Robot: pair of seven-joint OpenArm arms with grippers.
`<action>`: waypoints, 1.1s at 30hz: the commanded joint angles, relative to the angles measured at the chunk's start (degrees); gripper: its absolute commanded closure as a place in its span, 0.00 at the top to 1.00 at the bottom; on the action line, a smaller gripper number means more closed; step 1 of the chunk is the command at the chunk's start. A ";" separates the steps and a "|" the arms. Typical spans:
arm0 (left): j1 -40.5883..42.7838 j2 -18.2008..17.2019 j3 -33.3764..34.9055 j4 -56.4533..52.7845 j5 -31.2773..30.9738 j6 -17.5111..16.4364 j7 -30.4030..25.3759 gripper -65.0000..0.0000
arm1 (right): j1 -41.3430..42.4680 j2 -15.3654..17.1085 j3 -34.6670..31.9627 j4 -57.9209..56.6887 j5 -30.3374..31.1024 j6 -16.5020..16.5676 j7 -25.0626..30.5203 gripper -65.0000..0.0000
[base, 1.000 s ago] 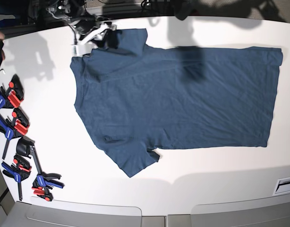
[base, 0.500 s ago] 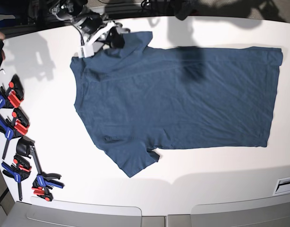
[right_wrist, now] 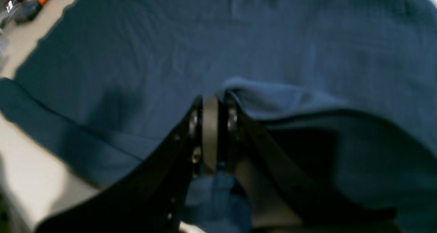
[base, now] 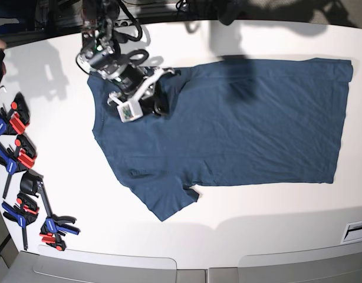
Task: Fold the T-shirt properly
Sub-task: 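Regrasp the shoulder seam with the right gripper and pull the shirt taut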
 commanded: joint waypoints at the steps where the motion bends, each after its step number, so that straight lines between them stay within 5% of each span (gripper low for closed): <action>1: 0.00 -1.60 -0.70 0.90 -0.94 -0.42 -1.33 0.45 | 1.38 0.31 -0.48 -0.07 -1.07 -0.42 2.40 0.00; 5: 0.02 -1.60 -0.70 0.90 -0.92 -0.42 -1.29 0.45 | 3.65 0.33 -1.36 -3.61 -4.94 -0.87 4.98 0.00; 9: 0.02 -1.60 -0.70 0.90 -0.94 -0.42 -1.27 0.45 | 3.78 0.33 -1.36 -4.09 -4.90 -0.98 4.74 0.34; 12: 0.02 -1.38 -0.68 0.90 -0.96 -0.42 -0.85 0.45 | 3.80 0.35 -1.29 -4.09 -4.92 -1.27 4.31 0.42; 17: 0.02 -0.48 -0.57 0.90 -3.15 -4.83 1.70 0.44 | 3.78 0.35 -1.25 -3.78 -4.90 -2.10 2.56 0.38; 19: 0.02 -0.28 0.00 0.90 -5.53 -7.80 4.02 0.34 | 3.78 0.35 -1.25 -3.13 -4.90 -2.10 0.61 0.19; 21: 0.02 -0.13 1.46 0.90 -5.97 -7.84 4.90 0.14 | 3.78 0.35 -1.25 -2.14 -4.87 -2.16 -1.20 0.00; 23: 0.00 0.13 3.72 0.90 -5.92 -7.84 4.90 0.00 | 3.76 0.35 -1.25 -0.90 -4.87 -2.36 -2.64 0.00; 28: -0.04 0.63 12.11 0.90 -4.59 -7.84 4.28 0.00 | 3.02 0.33 -0.48 0.50 -4.92 -6.08 -3.41 0.00; 33: -0.66 1.01 19.37 0.90 7.17 -7.84 -4.46 0.00 | 0.44 0.33 4.33 0.48 -5.11 -10.56 -2.86 0.00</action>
